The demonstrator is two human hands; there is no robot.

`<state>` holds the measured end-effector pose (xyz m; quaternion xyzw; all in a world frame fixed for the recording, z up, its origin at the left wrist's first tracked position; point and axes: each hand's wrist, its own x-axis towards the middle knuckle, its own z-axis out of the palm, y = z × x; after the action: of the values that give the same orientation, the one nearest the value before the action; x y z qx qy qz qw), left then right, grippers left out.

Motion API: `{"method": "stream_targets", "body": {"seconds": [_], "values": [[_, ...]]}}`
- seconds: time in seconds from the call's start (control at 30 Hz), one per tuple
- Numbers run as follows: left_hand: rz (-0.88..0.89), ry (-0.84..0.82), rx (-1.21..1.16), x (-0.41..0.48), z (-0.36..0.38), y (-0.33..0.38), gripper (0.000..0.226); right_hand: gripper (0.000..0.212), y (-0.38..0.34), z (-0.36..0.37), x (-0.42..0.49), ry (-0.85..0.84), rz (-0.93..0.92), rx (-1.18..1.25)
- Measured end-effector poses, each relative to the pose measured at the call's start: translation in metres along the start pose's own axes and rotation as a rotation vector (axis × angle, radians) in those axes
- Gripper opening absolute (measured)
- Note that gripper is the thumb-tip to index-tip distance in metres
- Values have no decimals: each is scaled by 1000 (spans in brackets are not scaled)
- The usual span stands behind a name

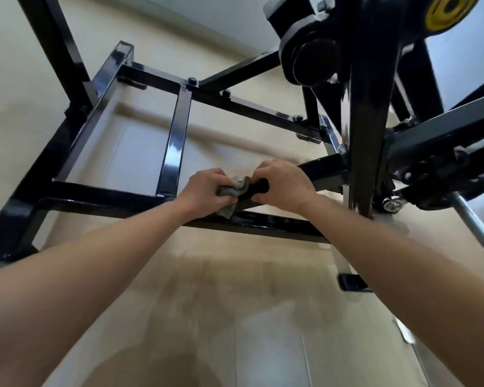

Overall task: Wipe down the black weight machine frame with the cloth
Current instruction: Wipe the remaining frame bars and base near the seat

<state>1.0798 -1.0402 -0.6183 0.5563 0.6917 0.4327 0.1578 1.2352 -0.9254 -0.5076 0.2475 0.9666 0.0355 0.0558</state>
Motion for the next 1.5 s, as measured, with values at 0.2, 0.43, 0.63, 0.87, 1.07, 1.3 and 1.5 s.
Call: {"method": "stream_targets", "body": {"seconds": [0.2, 0.43, 0.63, 0.87, 1.07, 1.3, 1.5], "values": [[-195, -155, 280, -40, -21, -51, 32, 28, -10, 12, -2, 4, 7, -41], [-181, -150, 224, -45, -27, -35, 31, 45, -24, 36, -11, 48, -107, -190], [-241, 122, 355, -53, -67, -56, 31, 67, -39, 55, -5, -44, -274, -325], [-395, -104, 571, -86, -75, -97, 33, 62, -42, 56, 0, -9, -256, -283], [-318, -122, 684, -103, -85, -107, 44, 56, -44, 56, 10, -12, -325, -308], [-506, 35, 779, -115, -112, -129, 39, 56, -56, 62, 26, -82, -405, -301], [-312, -87, 681, -94, -72, -99, 39, 49, -68, 69, 30, -75, -426, -326]]}}
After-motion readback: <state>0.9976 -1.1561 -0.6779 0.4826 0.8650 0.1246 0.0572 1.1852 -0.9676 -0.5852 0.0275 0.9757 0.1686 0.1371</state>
